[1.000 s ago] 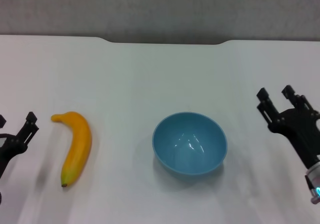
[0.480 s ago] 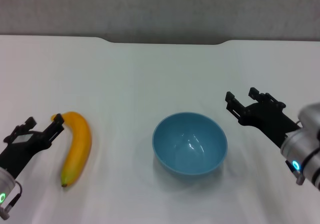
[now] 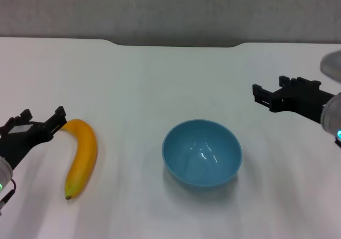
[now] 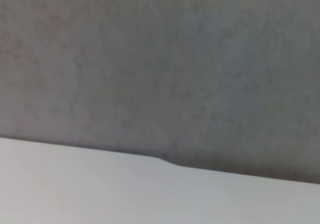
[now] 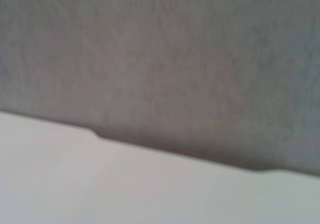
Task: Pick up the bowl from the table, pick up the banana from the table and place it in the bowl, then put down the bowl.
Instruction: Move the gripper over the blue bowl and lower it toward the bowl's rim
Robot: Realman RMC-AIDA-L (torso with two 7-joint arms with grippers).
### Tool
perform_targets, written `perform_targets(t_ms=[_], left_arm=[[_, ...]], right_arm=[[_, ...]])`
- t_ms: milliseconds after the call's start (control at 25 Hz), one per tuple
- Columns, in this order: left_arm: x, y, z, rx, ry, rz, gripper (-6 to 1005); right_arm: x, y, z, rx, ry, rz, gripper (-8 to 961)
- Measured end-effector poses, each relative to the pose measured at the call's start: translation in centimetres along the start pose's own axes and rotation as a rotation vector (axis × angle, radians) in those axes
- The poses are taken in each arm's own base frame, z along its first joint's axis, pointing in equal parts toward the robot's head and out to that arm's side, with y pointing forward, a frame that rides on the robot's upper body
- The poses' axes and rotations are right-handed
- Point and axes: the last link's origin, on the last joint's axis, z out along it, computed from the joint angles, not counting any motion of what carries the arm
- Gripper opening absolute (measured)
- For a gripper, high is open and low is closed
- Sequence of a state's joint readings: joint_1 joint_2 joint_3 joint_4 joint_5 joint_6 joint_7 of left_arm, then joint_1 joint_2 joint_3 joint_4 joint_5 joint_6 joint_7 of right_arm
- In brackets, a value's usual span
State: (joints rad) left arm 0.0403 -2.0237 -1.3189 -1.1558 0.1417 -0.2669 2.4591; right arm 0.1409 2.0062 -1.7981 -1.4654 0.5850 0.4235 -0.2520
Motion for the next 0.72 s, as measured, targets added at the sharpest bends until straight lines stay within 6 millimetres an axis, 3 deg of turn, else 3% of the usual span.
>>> perform_targets(t_ms=[280, 720], left_arm=[[0.8, 0.6, 0.7, 0.067, -0.085, 0.026, 862], [0.7, 1.2, 0.8, 0.06, -0.098, 0.049, 862]], right_arm=[[-2.1, -0.2, 0.8, 0.006, 0.245, -0.05, 667], [0.7, 4.0, 3.6, -0.044, 0.339, -0.047, 664]])
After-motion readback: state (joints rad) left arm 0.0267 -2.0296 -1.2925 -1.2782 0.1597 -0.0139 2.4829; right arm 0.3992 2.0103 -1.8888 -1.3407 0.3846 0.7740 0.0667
